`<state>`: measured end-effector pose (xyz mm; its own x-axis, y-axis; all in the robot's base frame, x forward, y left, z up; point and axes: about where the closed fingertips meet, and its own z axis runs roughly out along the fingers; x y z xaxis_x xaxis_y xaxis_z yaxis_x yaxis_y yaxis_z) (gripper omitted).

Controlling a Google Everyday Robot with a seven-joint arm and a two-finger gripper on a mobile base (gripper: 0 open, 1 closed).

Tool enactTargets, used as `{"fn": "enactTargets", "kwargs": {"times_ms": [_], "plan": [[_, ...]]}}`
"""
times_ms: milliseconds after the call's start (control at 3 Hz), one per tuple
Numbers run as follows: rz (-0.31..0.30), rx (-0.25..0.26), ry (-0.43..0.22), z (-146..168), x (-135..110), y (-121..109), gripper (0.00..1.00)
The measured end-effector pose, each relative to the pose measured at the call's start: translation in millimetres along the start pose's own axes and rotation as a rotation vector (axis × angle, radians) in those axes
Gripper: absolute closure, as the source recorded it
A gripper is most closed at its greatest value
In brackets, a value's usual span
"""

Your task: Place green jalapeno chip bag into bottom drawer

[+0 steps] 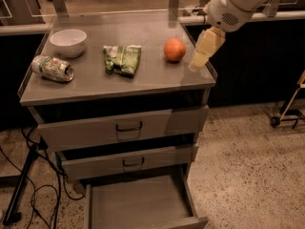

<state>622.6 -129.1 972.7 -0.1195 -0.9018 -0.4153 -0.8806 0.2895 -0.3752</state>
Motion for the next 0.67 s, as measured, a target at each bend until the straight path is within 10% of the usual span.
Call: {"fn": "enactTargets", "kwargs": {"times_ms": [667], "plan": [[-0.075, -0.032, -0.019, 15.7, -24.6, -9.7, 0.00]]}}
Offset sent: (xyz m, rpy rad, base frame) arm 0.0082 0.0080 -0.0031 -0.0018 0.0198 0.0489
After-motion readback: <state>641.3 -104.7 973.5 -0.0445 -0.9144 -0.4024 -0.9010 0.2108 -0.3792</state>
